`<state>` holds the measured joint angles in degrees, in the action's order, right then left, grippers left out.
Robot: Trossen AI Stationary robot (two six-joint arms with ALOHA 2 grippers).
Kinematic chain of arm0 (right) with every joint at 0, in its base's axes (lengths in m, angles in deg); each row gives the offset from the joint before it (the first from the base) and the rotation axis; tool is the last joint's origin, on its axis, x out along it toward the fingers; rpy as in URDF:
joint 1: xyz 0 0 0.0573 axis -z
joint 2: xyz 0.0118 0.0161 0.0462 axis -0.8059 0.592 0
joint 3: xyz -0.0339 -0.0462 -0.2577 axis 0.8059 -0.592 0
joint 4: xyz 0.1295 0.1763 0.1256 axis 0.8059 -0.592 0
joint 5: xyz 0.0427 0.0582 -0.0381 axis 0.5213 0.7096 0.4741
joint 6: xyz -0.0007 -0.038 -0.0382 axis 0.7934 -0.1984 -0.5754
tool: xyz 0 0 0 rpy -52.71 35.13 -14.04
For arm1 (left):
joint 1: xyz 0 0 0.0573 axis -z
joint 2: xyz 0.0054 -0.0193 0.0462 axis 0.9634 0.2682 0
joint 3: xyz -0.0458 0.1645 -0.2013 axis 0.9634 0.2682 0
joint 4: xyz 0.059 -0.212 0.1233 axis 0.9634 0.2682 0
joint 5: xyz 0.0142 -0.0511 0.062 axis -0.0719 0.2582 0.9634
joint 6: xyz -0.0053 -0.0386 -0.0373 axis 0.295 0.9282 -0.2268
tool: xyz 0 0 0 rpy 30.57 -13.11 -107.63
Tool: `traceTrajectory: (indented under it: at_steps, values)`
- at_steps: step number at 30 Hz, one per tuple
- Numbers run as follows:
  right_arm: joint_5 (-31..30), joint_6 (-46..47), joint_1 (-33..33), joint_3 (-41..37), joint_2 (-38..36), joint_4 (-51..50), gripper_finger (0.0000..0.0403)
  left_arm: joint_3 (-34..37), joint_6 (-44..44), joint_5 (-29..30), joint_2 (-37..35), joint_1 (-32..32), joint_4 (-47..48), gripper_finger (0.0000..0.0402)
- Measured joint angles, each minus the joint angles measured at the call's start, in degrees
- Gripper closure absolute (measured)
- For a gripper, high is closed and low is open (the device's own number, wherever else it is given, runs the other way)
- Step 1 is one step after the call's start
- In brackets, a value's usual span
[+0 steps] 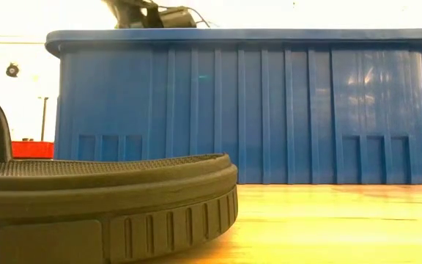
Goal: Pick and place slides into bin
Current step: Put the black slide into the blue bin
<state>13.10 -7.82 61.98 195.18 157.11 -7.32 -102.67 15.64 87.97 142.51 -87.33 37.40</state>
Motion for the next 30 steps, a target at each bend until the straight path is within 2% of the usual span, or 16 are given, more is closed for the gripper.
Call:
traceTrajectory:
  at_steps: [7,13,17,21,25,30]
  values:
    - [0.0,0.0,0.0,0.0,0.0,0.0,0.0349,2.5,-1.9,-3.0,0.0,-1.8,-12.0,0.0402]
    - [0.0,0.0,0.0,0.0,0.0,0.1,0.0349,2.2,-2.0,-4.0,2.3,-4.9,-17.5,0.0402]
    - [0.0,0.0,0.0,0.0,0.0,0.1,0.0349,-0.2,-7.1,-3.9,8.2,-5.3,-17.9,0.0402]
    - [0.0,0.0,0.0,0.0,0.0,0.0,0.0349,-3.0,-11.9,4.3,13.9,-5.2,-18.5,0.0402]
    - [0.0,0.0,0.0,0.0,-0.1,0.0,0.0349,-4.7,-12.0,2.0,16.1,-5.2,-18.5,0.0402]
    - [0.0,0.0,0.0,0.0,0.0,0.0,0.0349,-4.6,-11.8,1.7,16.6,-5.2,-18.1,0.0402]
